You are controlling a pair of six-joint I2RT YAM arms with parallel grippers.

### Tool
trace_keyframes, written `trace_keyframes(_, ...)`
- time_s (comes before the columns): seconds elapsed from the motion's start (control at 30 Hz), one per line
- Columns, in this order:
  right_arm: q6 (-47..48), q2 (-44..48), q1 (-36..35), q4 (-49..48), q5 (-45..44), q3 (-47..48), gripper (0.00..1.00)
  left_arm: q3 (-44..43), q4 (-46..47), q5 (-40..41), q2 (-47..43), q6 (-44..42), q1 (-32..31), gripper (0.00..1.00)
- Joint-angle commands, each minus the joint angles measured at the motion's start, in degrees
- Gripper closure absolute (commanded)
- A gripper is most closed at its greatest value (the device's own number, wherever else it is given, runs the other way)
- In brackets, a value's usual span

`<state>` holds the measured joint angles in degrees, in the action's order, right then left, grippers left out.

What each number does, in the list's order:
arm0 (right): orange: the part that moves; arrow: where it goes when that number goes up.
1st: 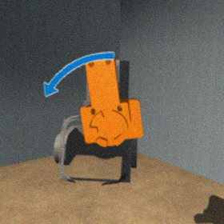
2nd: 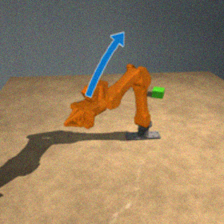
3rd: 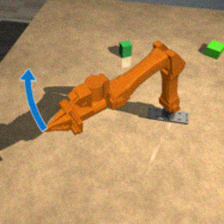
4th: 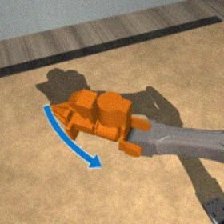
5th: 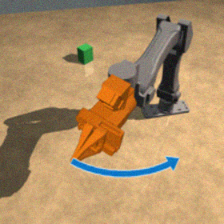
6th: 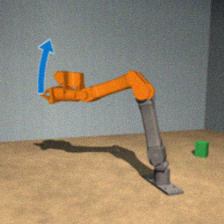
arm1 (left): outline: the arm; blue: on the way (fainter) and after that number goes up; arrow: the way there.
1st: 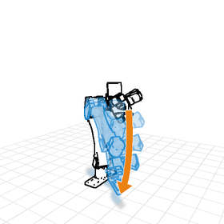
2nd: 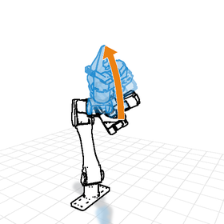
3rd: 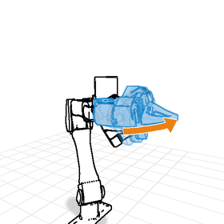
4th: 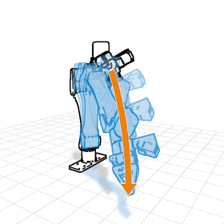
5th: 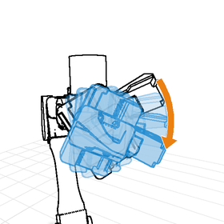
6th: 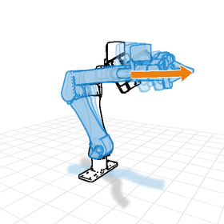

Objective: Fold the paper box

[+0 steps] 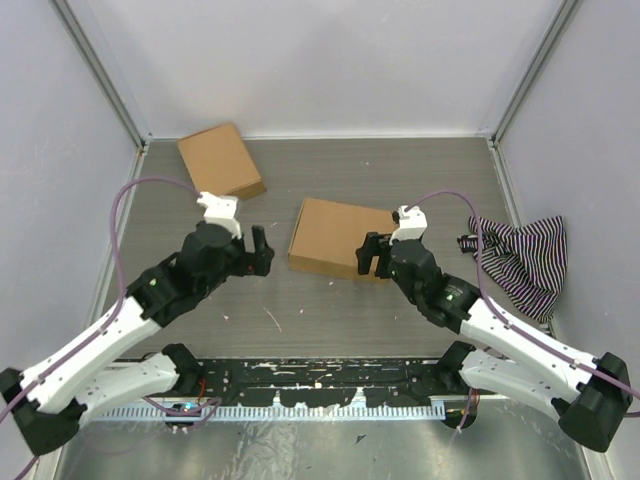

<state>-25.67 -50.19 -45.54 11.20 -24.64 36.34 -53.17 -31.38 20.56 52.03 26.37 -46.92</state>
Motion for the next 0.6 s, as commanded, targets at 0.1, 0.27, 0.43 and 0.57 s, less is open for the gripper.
trace_keyframes(0.1,0.0,3.4,-0.1,3.4,-2.9,1.6,0.18,8.3,-5.2,7.5,-12.3,3.1,0.0,0.02)
trace_keyframes(0.27,-0.7,3.6,-0.1,3.5,-3.0,0.6,0.18,9.7,-5.7,7.6,-14.3,4.0,0.1,0.02)
trace_keyframes(0.43,-0.9,5.0,-0.1,3.9,-3.8,-0.8,0.18,9.5,-6.3,7.6,-13.5,4.2,0.1,0.02)
trace_keyframes(0.57,-0.9,6.4,-0.1,4.8,-4.0,-1.1,0.18,9.1,-6.5,7.3,-12.8,4.1,0.0,0.02)
